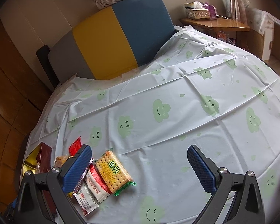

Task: Organize snacks
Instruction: 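Close the left gripper on the yellow snack bag, then lift the yellow snack bag with the left gripper while the right gripper grasps the pastry packet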

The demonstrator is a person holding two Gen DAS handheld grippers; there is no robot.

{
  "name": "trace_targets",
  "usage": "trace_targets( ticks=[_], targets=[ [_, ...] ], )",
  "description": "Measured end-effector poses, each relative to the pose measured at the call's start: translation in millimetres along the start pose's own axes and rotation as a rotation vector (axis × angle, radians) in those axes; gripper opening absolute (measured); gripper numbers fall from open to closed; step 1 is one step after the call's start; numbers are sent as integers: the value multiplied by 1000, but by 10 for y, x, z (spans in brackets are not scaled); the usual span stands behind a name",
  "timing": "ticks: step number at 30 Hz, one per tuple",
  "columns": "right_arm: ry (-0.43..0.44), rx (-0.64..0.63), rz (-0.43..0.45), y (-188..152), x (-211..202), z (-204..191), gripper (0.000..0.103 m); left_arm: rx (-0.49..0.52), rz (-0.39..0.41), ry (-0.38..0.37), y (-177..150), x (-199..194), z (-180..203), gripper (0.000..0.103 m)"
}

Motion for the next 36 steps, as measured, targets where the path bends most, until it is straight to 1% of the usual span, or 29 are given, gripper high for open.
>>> trace_targets(
  ticks=[4, 7, 9, 13, 15, 18, 20, 25, 27, 28, 29, 30, 31, 33, 36],
  targets=[
    [13, -5, 2, 2, -13, -18, 103, 6, -16, -44, 94, 70, 105, 73],
    [27, -6, 3, 5, -27, -32, 103, 44, -37, -67, 158, 156, 230, 71],
    [34, -9, 2, 6, -30, -40, 103, 77, -55, -104, 211, 234, 349, 68],
    [46, -20, -3, -5, -32, -72, 103, 139, -78, -161, 321, 405, 597, 68],
    [52, -25, -4, -9, -38, -86, 103, 171, -93, -164, 354, 521, 710, 68],
    [59, -26, -5, -11, -42, -91, 103, 224, -143, -194, 384, 764, 896, 68],
    [63, -26, -8, -8, -37, -90, 103, 251, -158, -199, 395, 885, 968, 68],
    [65, -30, -18, 0, 0, -93, 103, 301, -225, -190, 393, 1268, 1092, 68],
    [62, -34, -19, 2, 12, -99, 103, 306, -257, -184, 370, 1426, 1110, 68],
    [61, -32, -20, 3, 17, -98, 103, 302, -284, -185, 333, 1524, 1108, 61],
    [60, -33, -21, 2, 22, -98, 103, 292, -301, -185, 310, 1590, 1091, 50],
    [55, -37, -20, 2, 24, -97, 103, 278, -302, -187, 286, 1627, 1079, 44],
    [49, -39, -17, 1, 25, -94, 103, 261, -285, -210, 280, 1608, 1054, 39],
    [43, -38, -14, 7, 28, -83, 103, 233, -238, -236, 274, 1489, 1010, 37],
    [39, -37, -21, 3, 45, -80, 103, 230, -158, -214, 239, 1222, 951, 37]
  ],
)
Point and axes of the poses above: each gripper's, at about its wrist camera, not at the fingertips, and x roughly the way its jaws point, z to its right, y to its top, the point moved 3 cm from there along x, roughly the way its jaws point, and after that the axes turned 8 degrees about -y, right-handed, at the moved point
